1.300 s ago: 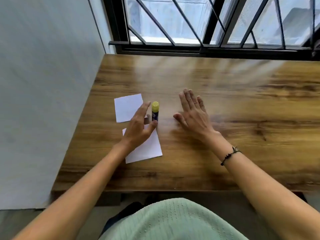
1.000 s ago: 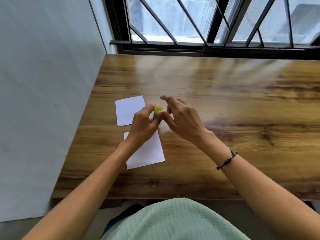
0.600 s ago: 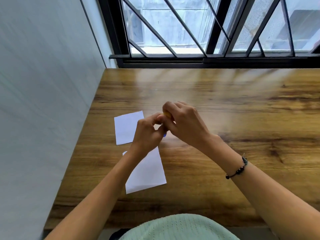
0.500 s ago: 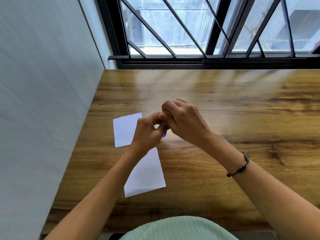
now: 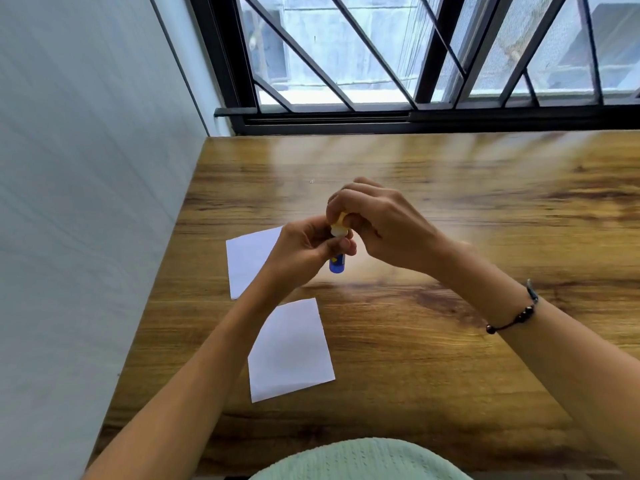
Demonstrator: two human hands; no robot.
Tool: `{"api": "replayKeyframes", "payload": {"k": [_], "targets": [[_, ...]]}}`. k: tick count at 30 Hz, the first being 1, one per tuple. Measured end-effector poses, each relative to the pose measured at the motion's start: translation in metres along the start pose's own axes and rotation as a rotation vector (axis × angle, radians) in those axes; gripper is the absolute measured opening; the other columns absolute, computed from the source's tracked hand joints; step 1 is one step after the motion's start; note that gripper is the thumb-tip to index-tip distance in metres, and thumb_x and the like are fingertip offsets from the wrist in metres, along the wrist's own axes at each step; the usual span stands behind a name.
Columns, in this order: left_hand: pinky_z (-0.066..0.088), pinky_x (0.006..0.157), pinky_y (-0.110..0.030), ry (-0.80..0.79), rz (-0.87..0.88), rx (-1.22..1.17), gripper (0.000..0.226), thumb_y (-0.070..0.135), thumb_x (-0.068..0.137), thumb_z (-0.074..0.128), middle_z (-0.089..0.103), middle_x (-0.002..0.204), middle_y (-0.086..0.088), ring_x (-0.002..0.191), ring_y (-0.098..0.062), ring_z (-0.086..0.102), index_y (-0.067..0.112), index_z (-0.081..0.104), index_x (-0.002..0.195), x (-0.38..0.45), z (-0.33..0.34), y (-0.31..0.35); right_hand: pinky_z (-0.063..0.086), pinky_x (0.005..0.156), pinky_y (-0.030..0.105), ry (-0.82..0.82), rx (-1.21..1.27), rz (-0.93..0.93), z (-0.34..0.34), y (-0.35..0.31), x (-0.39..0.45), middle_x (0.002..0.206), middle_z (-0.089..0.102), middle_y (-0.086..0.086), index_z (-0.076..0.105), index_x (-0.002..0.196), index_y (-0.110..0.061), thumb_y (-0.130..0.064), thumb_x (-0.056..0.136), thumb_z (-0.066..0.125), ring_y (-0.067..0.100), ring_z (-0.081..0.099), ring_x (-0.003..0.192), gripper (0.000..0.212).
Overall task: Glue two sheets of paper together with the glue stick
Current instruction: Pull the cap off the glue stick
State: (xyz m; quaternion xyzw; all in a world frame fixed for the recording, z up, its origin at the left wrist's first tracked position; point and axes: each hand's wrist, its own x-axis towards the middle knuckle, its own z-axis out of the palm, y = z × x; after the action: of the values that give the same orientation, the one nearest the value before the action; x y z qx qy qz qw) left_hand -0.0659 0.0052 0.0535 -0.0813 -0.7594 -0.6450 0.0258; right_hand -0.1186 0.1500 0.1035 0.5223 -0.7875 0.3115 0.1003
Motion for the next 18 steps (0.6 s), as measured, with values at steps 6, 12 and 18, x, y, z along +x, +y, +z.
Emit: {"api": "replayKeyframes", "payload": {"k": [6,12,18], "targets": [[0.053,0.072,-0.022,0.079,-0.036,0.003,0.012,0.005,0.086,0.054,0.066,0.083,-0.009,0.077,-0.012,0.065,0.001,0.061,0.095,-0.003,0.000,-0.008,0.053,0.074,0.033,0.194,0.129,0.261,-0.004,0.016,-0.006,0.092,0.064,0.010,0.062,0.092,0.000,0.014,0.079,0.052,0.023,0.061,0.085,0.022],[0.052,0.075,-0.026,0.153,-0.070,-0.072,0.009,0.007,0.085,0.057,0.067,0.080,-0.006,0.078,-0.015,0.066,0.006,0.062,0.092,-0.003,0.001,-0.010,0.042,0.080,0.035,-0.046,-0.172,0.425,0.038,0.046,-0.034,0.100,0.066,0.020,0.060,0.103,0.002,0.006,0.082,0.051,0.032,0.053,0.095,0.024],[0.054,0.078,-0.028,0.163,-0.083,-0.048,0.012,0.008,0.083,0.059,0.068,0.082,-0.005,0.080,-0.016,0.067,0.008,0.063,0.094,-0.004,0.004,-0.010,0.046,0.078,0.037,-0.013,-0.225,0.434,0.055,0.052,-0.049,0.095,0.067,0.019,0.062,0.099,0.000,0.004,0.080,0.057,0.033,0.055,0.096,0.019]]}}
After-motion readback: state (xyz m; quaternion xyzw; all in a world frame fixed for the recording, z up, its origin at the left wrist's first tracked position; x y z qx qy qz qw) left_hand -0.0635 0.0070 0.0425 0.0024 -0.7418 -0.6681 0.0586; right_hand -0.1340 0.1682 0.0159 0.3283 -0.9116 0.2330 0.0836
